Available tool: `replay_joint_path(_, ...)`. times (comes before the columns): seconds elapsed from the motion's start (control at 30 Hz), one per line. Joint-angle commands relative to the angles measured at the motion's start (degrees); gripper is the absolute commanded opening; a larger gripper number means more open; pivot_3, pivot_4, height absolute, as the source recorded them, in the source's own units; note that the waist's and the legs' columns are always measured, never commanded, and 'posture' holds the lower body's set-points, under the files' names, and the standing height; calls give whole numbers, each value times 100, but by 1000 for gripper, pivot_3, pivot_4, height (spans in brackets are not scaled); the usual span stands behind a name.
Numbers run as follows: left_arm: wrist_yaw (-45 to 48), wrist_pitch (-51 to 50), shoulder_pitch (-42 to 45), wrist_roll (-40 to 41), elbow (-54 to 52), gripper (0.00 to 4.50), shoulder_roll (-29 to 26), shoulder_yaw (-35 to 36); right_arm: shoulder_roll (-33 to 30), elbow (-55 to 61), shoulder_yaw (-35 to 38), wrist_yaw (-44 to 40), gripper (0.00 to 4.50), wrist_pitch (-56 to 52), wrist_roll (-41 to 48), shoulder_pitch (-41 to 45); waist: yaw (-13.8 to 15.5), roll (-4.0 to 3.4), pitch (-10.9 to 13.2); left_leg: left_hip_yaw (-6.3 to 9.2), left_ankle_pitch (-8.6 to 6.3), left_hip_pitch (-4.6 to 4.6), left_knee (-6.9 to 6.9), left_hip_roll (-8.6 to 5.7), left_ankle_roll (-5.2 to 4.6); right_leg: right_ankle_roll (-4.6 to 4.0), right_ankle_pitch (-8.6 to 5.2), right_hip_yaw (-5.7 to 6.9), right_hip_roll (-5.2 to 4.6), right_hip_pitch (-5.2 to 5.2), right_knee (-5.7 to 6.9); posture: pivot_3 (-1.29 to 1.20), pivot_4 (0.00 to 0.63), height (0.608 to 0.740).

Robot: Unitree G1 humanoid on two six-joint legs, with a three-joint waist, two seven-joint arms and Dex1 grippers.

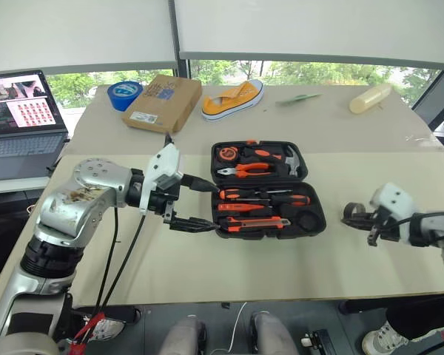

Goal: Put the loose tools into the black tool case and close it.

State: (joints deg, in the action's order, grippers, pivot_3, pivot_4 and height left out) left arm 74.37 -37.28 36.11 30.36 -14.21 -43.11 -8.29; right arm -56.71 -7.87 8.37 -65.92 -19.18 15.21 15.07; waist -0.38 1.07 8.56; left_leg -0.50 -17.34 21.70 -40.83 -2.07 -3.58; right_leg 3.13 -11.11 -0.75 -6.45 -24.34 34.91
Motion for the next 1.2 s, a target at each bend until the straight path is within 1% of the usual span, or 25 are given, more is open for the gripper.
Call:
replay_joint_path(0.03,138,237,6,-69,-92,4500,-66,-69,-167,895,253,-162,50,-564,543,126,-19,-1,1,1,0,-1,2,2,-1,0,0,1,2,0,1,0,150,735)
replay_joint_path(0.2,199,344,10,-129,-55,4500,-42,-154,-36,1717,-340,-38,50,-758,362,60,-14,0,1,4,-2,4,1,0,-3,0,0,5,0,0,1,0,150,735)
replay_joint_path(0.37,173,329,54,-110,-63,4500,9,-159,153,1732,-865,231,50,-752,24,174,28,-1,2,5,-1,7,-2,-2,-2,0,0,7,-1,-1,0,0,150,735)
replay_joint_path(0.43,171,339,46,-111,-64,4500,3,-150,167,1662,-965,234,804,-717,-52,191,39,-1,2,4,0,11,-3,-5,0,0,0,6,-3,-5,0,0,150,735)
replay_joint_path(0.47,164,342,44,-116,-59,4500,3,-146,165,1639,-1033,203,994,-681,-84,189,44,-1,3,4,1,11,-3,-5,2,0,0,7,-3,-5,0,0,150,735)
replay_joint_path(0.5,160,347,41,-120,-58,4500,2,-142,170,1630,-1078,172,1366,-662,-98,185,46,-1,3,4,1,11,-3,-5,2,0,0,7,-3,-5,0,0,150,735)
replay_joint_path(0.53,152,351,38,-123,-57,4500,3,-138,182,1627,-1111,161,1637,-656,-117,180,45,-1,3,4,2,11,-3,-4,2,0,0,7,-2,-4,0,0,150,735)
replay_joint_path(0.57,143,349,35,-123,-59,4500,4,-135,188,1624,-1133,154,2074,-655,-132,175,43,-1,3,4,1,10,-3,-4,2,0,0,7,-2,-4,0,0,150,735)
replay_joint_path(0.6,137,347,31,-121,-66,4500,2,-130,176,1631,-1153,136,2333,-631,-153,166,43,-1,3,5,1,10,-3,-4,2,0,0,7,-1,-4,0,0,150,735)
replay_joint_path(0.7,124,339,25,-111,-79,4500,-9,-113,127,1700,-1112,88,3449,-649,-97,146,45,-1,3,5,1,9,-3,-3,2,0,0,8,0,-3,0,0,150,735)
replay_joint_path(0.8,92,360,43,-148,-18,4500,-13,-98,68,1764,-942,32,4398,-724,29,177,50,-1,3,5,1,11,-3,-4,2,0,0,8,-1,-3,0,0,150,735)
replay_joint_path(0.93,-180,447,3,-401,210,4500,21,-124,-48,1655,-474,6,4457,-973,326,265,55,-3,4,5,1,10,-3,-4,1,0,0,8,-1,-4,0,0,150,735)
replay_joint_path(1.0,-597,574,17,-787,641,4500,128,-179,-72,1325,-188,71,4457,-1138,470,397,58,-2,4,5,0,10,-3,-4,-1,0,0,8,-1,-3,0,0,150,735)
replay_joint_path(1.07,-1143,774,74,-1323,1287,3978,267,-292,-15,747,113,274,3936,-1261,548,640,69,-1,5,5,0,6,-3,-6,-1,0,0,8,-2,2,-4,0,150,735)
replay_joint_path(1.1,-1292,864,90,-1498,1489,3832,320,-326,13,557,194,349,3794,-1300,569,727,74,-2,5,5,-1,4,-3,-6,-1,0,0,8,-1,4,-4,0,150,735)
replay_joint_path(1.13,-1419,1012,101,-1696,1716,3381,382,-393,69,279,228,480,3376,-1182,495,822,77,-1,5,4,-1,1,-3,-11,-2,0,0,6,-3,4,-5,0,150,735)
replay_joint_path(1.17,-1572,1085,114,-1849,1911,3081,462,-437,129,-5,225,615,3114,-1002,379,899,79,1,6,4,-1,2,-2,-10,-2,0,0,6,-3,2,-4,0,150,735)
replay_joint_path(1.2,-1710,1110,137,-1943,2094,2685,562,-452,185,-300,187,776,2720,-806,221,965,80,1,6,5,0,3,0,-8,-1,-1,0,9,0,1,0,0,150,735)
